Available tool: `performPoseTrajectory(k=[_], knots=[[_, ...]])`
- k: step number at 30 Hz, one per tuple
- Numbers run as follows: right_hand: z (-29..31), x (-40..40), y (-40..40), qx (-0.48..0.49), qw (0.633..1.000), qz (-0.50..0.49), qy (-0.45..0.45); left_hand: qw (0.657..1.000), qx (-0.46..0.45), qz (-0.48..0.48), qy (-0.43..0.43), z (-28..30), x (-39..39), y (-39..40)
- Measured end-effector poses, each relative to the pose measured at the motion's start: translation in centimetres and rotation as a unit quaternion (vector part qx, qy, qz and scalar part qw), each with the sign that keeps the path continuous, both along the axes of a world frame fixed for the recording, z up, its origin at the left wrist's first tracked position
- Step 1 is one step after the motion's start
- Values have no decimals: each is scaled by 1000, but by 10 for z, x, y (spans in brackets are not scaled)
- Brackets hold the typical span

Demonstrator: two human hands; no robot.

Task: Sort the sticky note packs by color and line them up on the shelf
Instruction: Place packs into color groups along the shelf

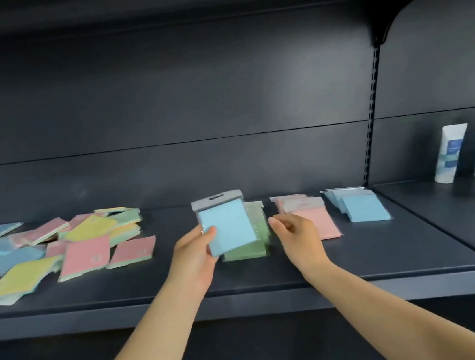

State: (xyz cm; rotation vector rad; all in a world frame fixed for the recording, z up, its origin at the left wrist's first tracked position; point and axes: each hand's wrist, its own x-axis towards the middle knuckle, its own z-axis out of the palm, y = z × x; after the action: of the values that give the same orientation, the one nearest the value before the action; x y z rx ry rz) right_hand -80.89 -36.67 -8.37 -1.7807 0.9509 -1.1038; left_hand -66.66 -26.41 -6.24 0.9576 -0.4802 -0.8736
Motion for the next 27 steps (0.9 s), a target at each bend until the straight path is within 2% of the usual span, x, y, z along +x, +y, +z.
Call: performPoseTrajectory(k=[4,7,9,13,16,21,27], knots=[[6,-51,6,50,991,58,-109,998,4,-50,-30,5,-63,-34],[9,-96,-9,46,990,15,-136,994,32,-69,-79,4,-112,-71],[7,-125,-27,45,991,-35,-123,982,68,-56,-169,0,-140,-98],[-1,-171,-65,57,989,-113,-80,923,130,-42,-359,-9,-185,-145],[-8,-187,-90,79,986,-132,-70,905,147,-37,-396,-16,-205,-169],[-14,-189,-122,86,981,-174,4,890,149,8,-430,-29,-211,-194],[-12,-187,-136,71,977,-194,58,829,197,43,-521,-34,-208,-209]])
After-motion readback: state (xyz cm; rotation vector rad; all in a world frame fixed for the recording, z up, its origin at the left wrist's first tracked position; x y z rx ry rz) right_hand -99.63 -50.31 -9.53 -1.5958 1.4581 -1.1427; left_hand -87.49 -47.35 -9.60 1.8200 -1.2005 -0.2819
